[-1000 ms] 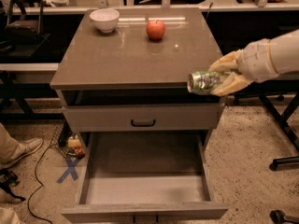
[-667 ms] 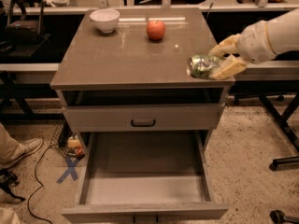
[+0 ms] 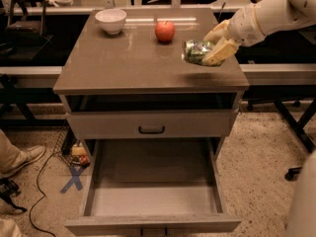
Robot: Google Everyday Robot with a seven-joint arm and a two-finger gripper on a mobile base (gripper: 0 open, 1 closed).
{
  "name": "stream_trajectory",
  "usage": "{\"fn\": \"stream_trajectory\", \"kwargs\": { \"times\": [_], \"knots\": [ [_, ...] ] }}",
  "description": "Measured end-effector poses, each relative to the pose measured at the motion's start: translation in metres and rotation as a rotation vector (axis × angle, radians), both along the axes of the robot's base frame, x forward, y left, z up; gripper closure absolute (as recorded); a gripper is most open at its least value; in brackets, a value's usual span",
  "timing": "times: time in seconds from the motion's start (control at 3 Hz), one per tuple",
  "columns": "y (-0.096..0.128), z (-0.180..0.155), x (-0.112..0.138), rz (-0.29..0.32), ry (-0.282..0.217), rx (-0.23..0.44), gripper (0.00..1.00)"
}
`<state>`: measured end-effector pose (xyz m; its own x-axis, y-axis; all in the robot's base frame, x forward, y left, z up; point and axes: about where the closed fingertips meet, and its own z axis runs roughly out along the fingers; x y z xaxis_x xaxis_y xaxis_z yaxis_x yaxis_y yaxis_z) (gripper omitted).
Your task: Pick green can from middle drawer and place on counter
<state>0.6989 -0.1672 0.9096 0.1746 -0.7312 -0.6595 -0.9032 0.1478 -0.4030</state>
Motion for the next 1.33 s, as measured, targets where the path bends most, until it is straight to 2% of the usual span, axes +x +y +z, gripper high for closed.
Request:
{"fn": "stream_trajectory", "kwargs": {
  "times": [0.67,1.0,1.33],
  "knots": [
    [0.053,0.005,0.046,-0.018,0.015,0.027,1.00],
    [0.073,0.003,0.066,-0.063,0.027,0.032,1.00],
    [0.094,-0.003,0.086,-0.122,0.061,0.036,0.74]
  ]
}}
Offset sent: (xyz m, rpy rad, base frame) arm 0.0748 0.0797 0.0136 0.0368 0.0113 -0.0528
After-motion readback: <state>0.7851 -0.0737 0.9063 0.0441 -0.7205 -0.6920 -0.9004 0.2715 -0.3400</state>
